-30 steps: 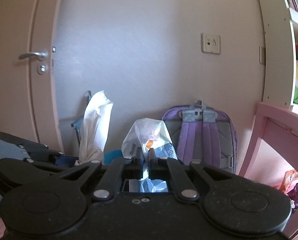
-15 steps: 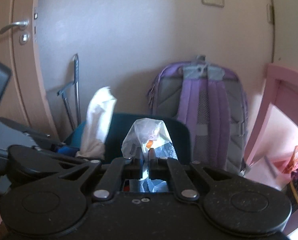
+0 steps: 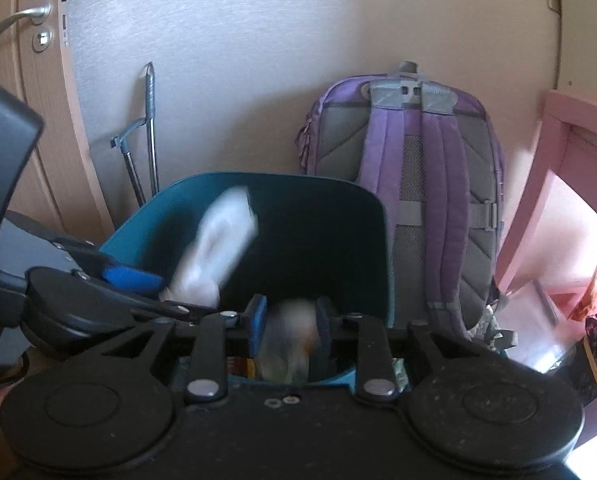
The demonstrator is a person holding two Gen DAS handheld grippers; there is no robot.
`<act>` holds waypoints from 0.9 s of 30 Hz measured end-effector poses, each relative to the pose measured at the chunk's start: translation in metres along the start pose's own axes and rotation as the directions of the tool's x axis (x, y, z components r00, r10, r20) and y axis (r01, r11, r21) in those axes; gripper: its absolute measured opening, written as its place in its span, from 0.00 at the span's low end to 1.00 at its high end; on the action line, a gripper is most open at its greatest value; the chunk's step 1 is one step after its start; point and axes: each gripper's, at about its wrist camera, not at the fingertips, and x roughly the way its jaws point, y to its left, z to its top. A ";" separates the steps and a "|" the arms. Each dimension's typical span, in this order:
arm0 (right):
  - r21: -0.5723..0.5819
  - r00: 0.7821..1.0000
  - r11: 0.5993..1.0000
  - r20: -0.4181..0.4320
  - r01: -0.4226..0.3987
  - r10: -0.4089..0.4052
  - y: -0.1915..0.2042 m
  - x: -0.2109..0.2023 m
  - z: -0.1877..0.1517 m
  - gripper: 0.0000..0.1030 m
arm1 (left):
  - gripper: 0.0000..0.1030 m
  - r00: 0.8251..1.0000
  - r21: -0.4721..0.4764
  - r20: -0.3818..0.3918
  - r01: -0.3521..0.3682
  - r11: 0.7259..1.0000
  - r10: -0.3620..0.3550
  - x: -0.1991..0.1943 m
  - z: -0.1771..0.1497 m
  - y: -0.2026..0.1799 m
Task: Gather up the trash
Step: 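Open both tools to drop the tissue and bag into the bin, then withdraw both tools from the bin and lower them to the trash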
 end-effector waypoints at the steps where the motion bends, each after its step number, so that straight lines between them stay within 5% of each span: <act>1: 0.009 1.000 1.000 0.003 -0.006 0.006 -0.001 -0.004 0.000 0.29 | 0.66 1.000 0.006 0.011 0.004 1.000 -0.004 -0.004 -0.001 0.000; 11: 0.008 0.998 1.000 0.059 -0.007 0.006 0.002 -0.062 -0.001 0.43 | 0.66 0.996 0.009 0.093 -0.001 1.000 0.000 -0.066 -0.010 -0.007; 27: -0.021 0.992 0.999 0.118 -0.042 0.044 0.032 -0.150 -0.031 0.50 | 0.66 0.982 -0.009 0.186 0.028 1.000 -0.025 -0.162 -0.073 -0.014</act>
